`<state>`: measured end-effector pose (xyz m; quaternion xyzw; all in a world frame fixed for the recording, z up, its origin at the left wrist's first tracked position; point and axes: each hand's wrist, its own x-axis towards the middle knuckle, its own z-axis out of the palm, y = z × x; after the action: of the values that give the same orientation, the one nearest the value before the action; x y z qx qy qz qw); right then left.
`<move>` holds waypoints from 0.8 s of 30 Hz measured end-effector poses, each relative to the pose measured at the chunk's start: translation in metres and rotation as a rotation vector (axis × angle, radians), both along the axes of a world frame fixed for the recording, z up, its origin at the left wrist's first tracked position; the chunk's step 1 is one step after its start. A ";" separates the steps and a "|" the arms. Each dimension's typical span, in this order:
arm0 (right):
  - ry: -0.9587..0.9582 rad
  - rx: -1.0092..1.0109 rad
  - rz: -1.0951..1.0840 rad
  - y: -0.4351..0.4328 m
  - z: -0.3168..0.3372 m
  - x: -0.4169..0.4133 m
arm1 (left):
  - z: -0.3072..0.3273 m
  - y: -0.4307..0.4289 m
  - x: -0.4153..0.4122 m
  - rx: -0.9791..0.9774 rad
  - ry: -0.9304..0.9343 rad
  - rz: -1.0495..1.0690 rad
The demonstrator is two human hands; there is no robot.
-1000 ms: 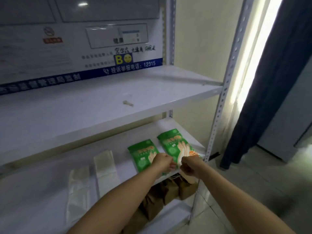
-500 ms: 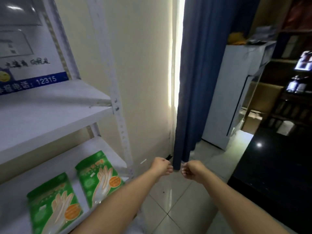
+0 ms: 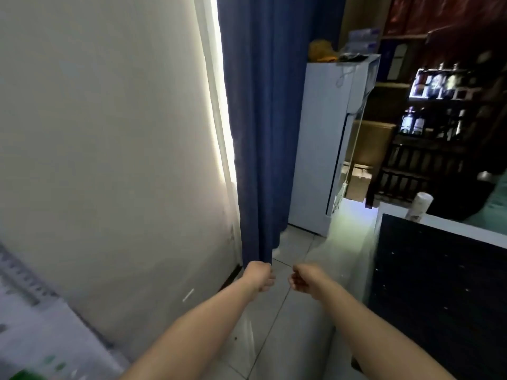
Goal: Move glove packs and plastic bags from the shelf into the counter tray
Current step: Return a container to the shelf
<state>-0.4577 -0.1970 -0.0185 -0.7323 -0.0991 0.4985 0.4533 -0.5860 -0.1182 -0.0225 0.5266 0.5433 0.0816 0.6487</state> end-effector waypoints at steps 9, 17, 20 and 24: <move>-0.047 -0.035 -0.199 0.103 -0.019 0.083 | -0.015 0.120 0.093 -0.100 0.002 -0.178; 0.037 -0.067 -0.286 0.176 -0.044 0.151 | -0.029 0.206 0.166 -0.173 -0.021 -0.220; 0.033 -0.060 -0.295 0.203 -0.044 0.184 | -0.031 0.232 0.203 -0.177 -0.008 -0.232; 0.047 -0.013 -0.347 0.235 -0.039 0.250 | -0.027 0.271 0.264 -0.125 -0.028 -0.301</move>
<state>-0.2075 0.0383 -0.0570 -0.7293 0.0425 0.4304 0.5301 -0.3220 0.1526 -0.0500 0.5595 0.4533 -0.0433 0.6926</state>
